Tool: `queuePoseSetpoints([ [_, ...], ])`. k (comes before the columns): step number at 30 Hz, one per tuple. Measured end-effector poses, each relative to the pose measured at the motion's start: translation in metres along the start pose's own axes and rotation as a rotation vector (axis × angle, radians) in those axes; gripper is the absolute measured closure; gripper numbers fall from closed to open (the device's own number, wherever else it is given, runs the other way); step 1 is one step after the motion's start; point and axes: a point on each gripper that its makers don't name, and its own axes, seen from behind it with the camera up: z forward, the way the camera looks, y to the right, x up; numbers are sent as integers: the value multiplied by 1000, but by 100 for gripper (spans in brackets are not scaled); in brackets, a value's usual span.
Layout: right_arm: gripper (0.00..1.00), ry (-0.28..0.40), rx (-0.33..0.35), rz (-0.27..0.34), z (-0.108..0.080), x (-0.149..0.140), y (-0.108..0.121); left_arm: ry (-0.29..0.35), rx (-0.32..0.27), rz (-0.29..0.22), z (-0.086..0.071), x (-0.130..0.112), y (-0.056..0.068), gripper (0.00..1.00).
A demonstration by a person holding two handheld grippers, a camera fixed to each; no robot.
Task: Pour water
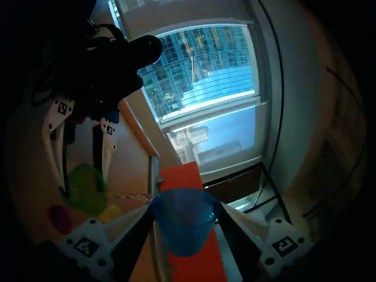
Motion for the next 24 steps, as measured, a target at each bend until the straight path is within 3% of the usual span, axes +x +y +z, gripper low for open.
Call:
queuePoseSetpoints([
  [24,8,4,-19,-79,1,5,7,5,-2,-8,-1,1,0,14],
])
